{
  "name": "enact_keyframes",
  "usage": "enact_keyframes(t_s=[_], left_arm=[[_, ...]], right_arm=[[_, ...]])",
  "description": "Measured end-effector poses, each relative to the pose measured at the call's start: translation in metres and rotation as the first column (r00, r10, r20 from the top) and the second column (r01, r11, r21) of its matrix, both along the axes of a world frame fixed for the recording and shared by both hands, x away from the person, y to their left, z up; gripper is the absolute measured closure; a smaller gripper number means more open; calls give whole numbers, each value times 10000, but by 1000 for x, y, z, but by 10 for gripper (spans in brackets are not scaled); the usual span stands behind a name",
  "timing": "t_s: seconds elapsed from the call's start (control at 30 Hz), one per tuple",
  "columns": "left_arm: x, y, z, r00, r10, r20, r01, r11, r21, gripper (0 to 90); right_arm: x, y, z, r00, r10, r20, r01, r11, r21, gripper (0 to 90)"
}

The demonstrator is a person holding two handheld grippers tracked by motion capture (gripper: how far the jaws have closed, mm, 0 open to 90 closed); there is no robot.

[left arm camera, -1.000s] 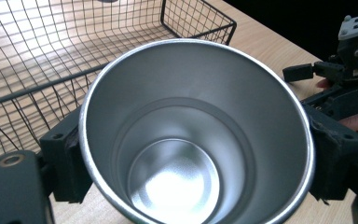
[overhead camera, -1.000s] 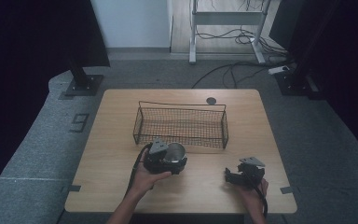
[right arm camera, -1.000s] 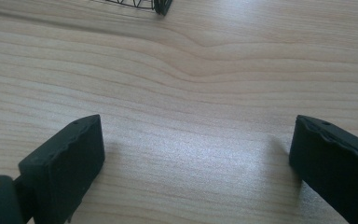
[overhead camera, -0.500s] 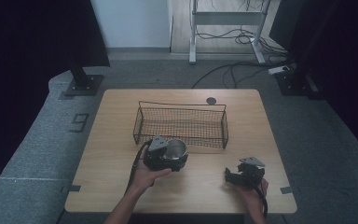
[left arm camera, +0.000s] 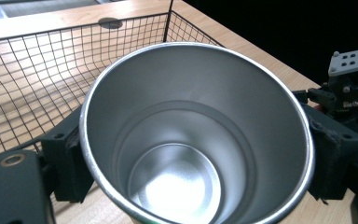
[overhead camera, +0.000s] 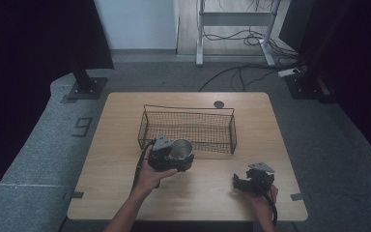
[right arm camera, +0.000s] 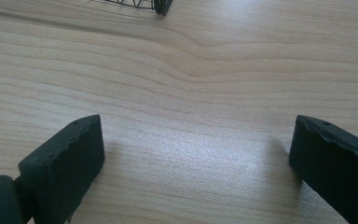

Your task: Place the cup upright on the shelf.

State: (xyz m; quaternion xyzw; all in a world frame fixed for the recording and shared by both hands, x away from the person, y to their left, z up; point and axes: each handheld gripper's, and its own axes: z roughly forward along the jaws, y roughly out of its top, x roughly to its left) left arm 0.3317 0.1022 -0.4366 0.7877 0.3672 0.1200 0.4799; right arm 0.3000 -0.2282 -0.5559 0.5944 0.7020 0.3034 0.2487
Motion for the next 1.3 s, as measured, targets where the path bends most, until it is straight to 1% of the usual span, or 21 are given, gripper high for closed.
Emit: enact_keyframes(t_s=[0.07, 0.3, 0.4, 0.47, 0.63, 0.83, 0.97, 1.07, 1.17, 1.3], left_arm=[[2, 1, 2, 10000, 50, 54, -50, 10000, -12, 143], [8, 4, 5, 9999, 117, 30, -117, 9999, -84, 143], [11, 5, 7, 9999, 122, -22, -122, 9996, -237, 144], [13, 6, 8, 9997, 228, 0, -228, 9995, -204, 144], [17, 7, 9, 9995, 315, 34, -314, 9993, -190, 144], [21, 7, 11, 9995, 321, -2, -321, 9993, -209, 144], [24, 6, 13, 9994, 344, 84, -342, 9993, -165, 144], [27, 4, 15, 9994, 331, 115, -329, 9992, -225, 145], [29, 2, 18, 9994, 299, 145, -297, 9995, -145, 144], [32, 1, 20, 9996, 263, 115, -261, 9995, -195, 145]], right_arm=[[0, 0, 0, 10000, 5, 4, -5, 10000, 1, 33], [0, 0, 0, 10000, 15, 7, -15, 10000, -9, 33], [0, 0, 0, 10000, 16, 8, -16, 10000, -9, 33], [0, 0, 0, 10000, 15, 8, -15, 10000, -6, 33], [0, 0, 0, 10000, 5, 9, -5, 10000, 3, 33], [0, 0, 0, 10000, 0, 10, 0, 10000, -1, 33], [0, 0, 0, 10000, 10, -4, -10, 10000, -4, 33], [0, 0, 0, 10000, 0, -17, 0, 10000, 5, 33], [0, 0, 0, 10000, 7, -6, -7, 10000, -6, 33], [0, 0, 0, 10000, 9, -7, -9, 10000, -3, 33]])
